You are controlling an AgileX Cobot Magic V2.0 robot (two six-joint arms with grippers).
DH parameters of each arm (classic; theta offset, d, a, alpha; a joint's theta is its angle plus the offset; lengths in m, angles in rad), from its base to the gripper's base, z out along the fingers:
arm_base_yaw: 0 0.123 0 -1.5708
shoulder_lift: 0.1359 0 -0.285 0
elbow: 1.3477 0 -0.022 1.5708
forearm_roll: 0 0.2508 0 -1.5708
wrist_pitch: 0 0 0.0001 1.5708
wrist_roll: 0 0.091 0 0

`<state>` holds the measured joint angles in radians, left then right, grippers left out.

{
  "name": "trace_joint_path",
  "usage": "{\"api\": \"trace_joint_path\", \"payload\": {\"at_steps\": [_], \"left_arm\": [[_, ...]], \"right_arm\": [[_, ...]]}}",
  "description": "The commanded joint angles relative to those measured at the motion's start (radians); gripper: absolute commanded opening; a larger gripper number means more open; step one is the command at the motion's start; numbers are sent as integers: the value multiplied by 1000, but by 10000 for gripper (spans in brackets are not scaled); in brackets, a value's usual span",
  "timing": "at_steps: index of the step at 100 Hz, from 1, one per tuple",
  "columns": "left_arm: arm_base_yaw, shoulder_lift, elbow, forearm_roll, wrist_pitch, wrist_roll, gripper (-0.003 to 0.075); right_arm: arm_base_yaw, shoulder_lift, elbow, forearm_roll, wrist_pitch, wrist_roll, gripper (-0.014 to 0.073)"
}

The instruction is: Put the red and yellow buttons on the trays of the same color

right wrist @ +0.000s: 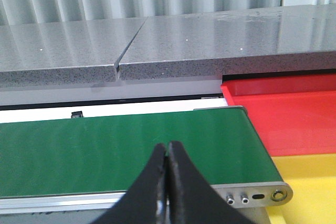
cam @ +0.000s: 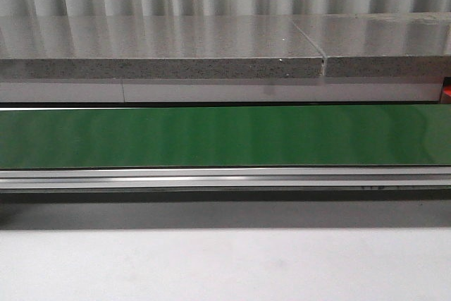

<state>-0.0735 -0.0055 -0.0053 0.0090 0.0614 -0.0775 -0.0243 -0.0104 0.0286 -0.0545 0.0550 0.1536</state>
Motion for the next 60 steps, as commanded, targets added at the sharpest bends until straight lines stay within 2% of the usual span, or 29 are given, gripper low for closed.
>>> {"api": "trace_joint_path", "payload": {"at_steps": [1,22,37,60], "left_arm": [[-2,-30,61,-9,-75,1,-13],[-2,-30,45,0,-84,1,-13],[-2,-30,-21,0,-61,1,-13],[-2,-8,-184,0,135,1,-13]], "right_arm": [[0,-16,-19,-11,-79,-2,-67],[0,-16,-19,-11,-79,-2,-67],[0,-16,-19,-11,-79,-2,-67],[0,-16,-19,-11,-79,-2,-67]]}}
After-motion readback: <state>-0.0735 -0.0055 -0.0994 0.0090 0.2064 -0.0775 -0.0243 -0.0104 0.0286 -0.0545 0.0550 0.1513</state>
